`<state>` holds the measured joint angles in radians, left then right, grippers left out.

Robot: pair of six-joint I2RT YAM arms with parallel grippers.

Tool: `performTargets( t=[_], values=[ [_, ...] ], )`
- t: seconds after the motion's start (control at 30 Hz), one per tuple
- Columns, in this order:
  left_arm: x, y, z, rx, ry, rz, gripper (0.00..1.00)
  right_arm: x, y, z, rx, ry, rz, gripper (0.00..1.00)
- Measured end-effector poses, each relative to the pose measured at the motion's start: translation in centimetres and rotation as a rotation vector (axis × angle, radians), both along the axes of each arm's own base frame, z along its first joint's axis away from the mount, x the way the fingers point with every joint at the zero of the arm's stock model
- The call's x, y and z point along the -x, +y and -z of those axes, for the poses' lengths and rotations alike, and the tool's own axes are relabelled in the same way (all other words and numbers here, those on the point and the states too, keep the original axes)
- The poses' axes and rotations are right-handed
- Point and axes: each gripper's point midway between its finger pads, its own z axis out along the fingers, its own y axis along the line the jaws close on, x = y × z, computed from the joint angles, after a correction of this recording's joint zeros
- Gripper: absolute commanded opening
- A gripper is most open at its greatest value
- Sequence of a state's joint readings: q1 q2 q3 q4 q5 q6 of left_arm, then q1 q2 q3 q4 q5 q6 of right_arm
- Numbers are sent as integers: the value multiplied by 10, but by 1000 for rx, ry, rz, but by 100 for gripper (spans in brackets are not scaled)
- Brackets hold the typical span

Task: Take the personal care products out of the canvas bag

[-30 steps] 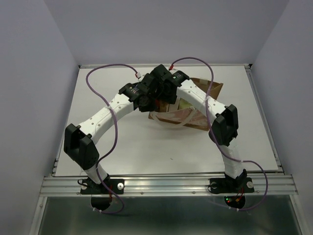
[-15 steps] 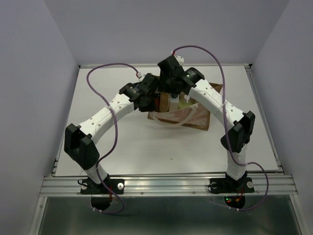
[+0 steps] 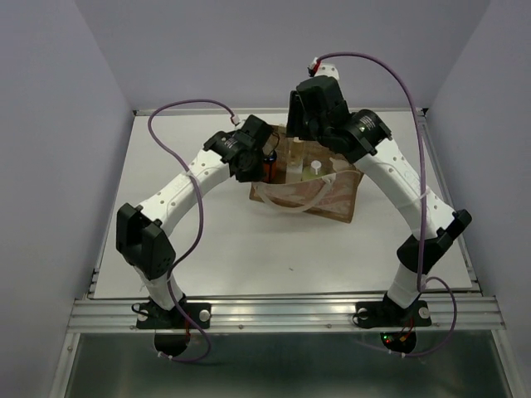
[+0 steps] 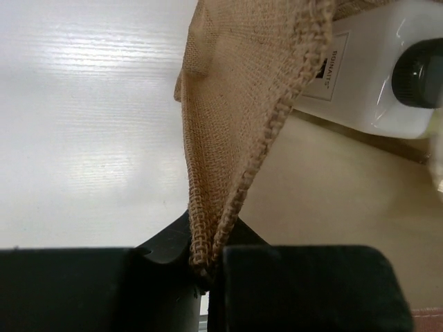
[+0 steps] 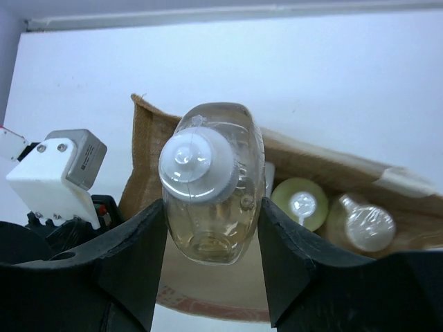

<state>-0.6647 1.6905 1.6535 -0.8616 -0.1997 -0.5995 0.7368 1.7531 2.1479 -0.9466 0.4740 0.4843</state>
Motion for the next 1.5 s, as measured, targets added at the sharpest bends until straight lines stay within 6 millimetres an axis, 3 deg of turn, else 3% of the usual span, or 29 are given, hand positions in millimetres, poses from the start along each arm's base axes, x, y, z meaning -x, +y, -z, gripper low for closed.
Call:
performTargets(
  t=[0.2, 0.3, 0.37, 0.57, 0.67, 0.73, 0.8, 0.9, 0.97, 1.07, 1.2, 1.3, 1.5],
  values=[
    [-18, 6, -1, 0, -4, -28, 0, -13, -29, -56, 48, -167, 65, 1],
    [-23, 6, -3, 0, -9, -28, 0, -35, -57, -79, -4, -239, 133, 1],
    [-25, 6, -4, -2, -8, -27, 0, -51, -83, -88, -18, -269, 188, 1],
    [-27, 6, -4, -7, -5, -25, 0, -94, -193, -107, 41, -351, 410, 1],
    [-27, 6, -4, -8, -5, -23, 0, -111, -242, -103, 43, -372, 489, 1],
    [-27, 6, -5, -8, -4, -22, 0, -119, -265, -94, 47, -363, 519, 1],
    [-27, 5, -5, -8, -3, -20, 0, -129, -293, -67, 68, -330, 548, 1],
    [-27, 5, -5, -6, -1, -16, 0, -141, -322, -17, 103, -258, 565, 1],
    [-27, 4, -6, -5, 2, -15, 0, -144, -338, 32, 127, -184, 560, 1],
    [-29, 2, -8, -2, 5, -13, 0, -145, -345, 92, 144, -97, 532, 1],
    [-29, 0, -10, 1, 12, -11, 0, -150, -341, 142, 165, -46, 469, 1],
    [-28, 0, -10, -1, 15, -11, 0, -154, -336, 159, 171, -64, 434, 1],
    [-27, 1, -10, -3, 17, -11, 0, -162, -333, 169, 164, -151, 407, 1]
  ],
)
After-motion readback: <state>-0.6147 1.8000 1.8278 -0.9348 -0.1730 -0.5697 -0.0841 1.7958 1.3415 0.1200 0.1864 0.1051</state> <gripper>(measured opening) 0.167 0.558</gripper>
